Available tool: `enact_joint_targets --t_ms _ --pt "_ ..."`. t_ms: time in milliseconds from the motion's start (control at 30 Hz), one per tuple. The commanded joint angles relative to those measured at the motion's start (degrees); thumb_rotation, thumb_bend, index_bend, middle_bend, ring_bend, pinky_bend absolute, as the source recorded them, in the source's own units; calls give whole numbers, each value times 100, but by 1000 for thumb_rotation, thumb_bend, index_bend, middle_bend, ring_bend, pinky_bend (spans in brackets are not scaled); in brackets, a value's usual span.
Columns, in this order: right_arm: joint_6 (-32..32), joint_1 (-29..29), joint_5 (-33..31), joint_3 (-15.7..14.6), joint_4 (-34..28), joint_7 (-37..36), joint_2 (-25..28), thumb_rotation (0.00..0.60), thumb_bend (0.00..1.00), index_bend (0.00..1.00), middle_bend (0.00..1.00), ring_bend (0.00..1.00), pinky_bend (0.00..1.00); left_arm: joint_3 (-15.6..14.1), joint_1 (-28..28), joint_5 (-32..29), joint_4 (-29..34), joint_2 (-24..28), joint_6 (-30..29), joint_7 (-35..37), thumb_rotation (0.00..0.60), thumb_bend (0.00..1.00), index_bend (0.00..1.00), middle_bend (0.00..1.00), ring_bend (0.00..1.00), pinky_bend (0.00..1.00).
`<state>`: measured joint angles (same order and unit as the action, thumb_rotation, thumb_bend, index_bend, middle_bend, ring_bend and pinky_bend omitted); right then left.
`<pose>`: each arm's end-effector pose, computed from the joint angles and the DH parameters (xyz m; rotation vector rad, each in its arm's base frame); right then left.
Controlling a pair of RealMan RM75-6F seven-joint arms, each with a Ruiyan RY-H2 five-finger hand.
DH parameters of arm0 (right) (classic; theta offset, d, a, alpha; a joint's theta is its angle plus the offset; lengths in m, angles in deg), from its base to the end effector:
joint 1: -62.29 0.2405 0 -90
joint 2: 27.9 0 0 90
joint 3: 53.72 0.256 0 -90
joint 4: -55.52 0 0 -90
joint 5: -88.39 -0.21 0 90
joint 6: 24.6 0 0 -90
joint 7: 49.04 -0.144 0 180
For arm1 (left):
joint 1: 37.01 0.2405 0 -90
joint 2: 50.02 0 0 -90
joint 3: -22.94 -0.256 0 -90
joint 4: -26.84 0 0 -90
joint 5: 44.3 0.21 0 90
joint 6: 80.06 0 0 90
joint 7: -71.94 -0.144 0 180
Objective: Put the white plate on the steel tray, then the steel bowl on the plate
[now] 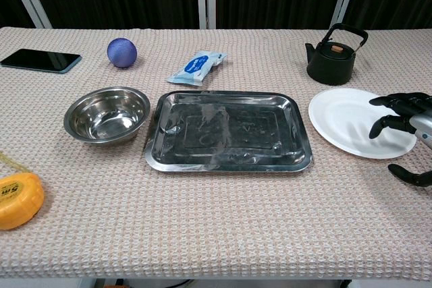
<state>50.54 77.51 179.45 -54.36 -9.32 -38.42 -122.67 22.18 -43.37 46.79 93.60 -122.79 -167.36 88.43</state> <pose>-0.2909 -0.2207 -0.0147 1.7553 -0.7687 0.8366 -0.3657 0.1828 0.1478 -1.4827 -0.8690 -0.9410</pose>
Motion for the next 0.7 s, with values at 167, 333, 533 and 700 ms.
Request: enact_joint_targets --t_ms 167,333,533,700 --pt "-29 27 -29 19 127 27 -112 600 327 347 41 0 0 -13 19 -7 -27 -19 4 17 600 63 206 171 97 156" --pt "68 46 7 55 364 85 -312 600 332 346 43 0 0 -18 11 -8 -35 -12 34 8 600 63 211 177 97 155" --pt "112 127 45 107 705 68 -579 600 351 364 57 0 0 -6 -11 -7 -12 16 53 2 600 63 212 177 97 156" --pt "329 183 144 162 1064 -102 -837 600 377 416 82 0 0 -9 -7 -54 -55 1 116 55 600 64 216 177 96 155"
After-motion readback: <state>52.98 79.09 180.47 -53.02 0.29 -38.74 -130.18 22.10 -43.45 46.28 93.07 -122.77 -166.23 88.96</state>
